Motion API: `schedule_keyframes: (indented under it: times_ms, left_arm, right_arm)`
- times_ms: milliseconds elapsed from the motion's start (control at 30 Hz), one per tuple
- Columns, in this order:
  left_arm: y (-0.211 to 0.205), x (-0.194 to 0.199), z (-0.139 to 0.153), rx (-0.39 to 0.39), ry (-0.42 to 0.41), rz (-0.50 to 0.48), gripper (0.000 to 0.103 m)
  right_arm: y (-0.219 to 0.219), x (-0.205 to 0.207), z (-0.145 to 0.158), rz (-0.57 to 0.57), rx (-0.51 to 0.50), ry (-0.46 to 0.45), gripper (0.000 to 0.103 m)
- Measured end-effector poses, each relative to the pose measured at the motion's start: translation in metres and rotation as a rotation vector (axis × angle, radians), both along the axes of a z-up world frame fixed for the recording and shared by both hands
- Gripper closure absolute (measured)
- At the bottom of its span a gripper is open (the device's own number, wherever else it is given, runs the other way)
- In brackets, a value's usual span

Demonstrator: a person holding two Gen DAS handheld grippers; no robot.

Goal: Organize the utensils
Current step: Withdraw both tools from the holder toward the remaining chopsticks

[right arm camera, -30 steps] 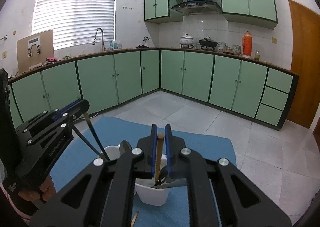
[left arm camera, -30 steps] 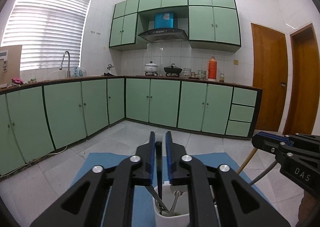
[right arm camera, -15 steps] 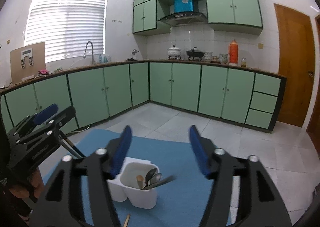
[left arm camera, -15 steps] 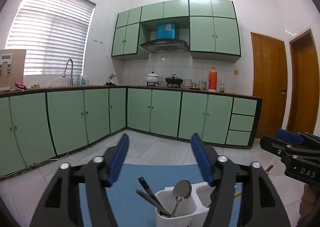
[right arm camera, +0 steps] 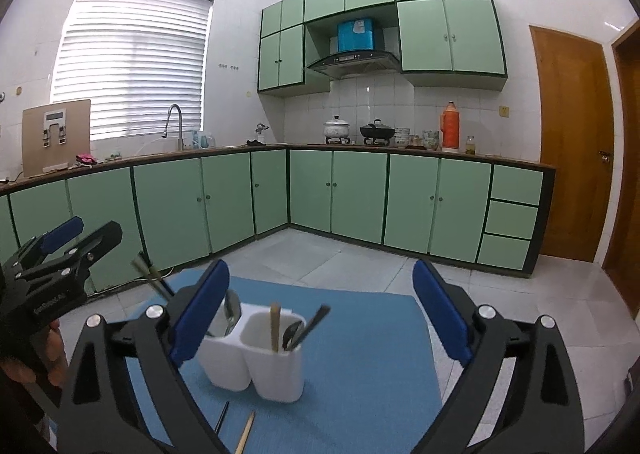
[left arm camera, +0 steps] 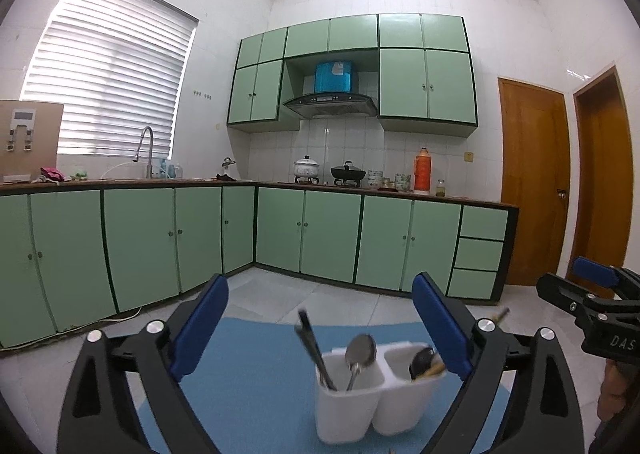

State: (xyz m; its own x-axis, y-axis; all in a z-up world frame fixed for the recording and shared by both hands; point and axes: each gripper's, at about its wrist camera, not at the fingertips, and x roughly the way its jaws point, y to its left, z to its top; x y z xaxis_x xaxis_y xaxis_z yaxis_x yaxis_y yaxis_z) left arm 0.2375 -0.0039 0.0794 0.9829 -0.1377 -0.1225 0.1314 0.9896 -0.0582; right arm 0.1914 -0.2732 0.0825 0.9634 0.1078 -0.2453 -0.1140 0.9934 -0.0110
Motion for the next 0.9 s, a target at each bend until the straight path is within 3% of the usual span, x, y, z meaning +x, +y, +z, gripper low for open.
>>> schedule_keyframes:
  times_ms: [467, 900]
  left_arm:
    - [0.009, -0.079, -0.054, 0.030, 0.121, -0.012, 0.006]
    - [0.021, -0.126, -0.080, 0.024, 0.169, 0.010, 0.006]
  right_arm:
    - [0.013, -0.074, -0.048, 0.013, 0.022, 0.040, 0.006]
    - [0.028, -0.118, -0.079, 0.007, 0.056, 0.091, 0.006]
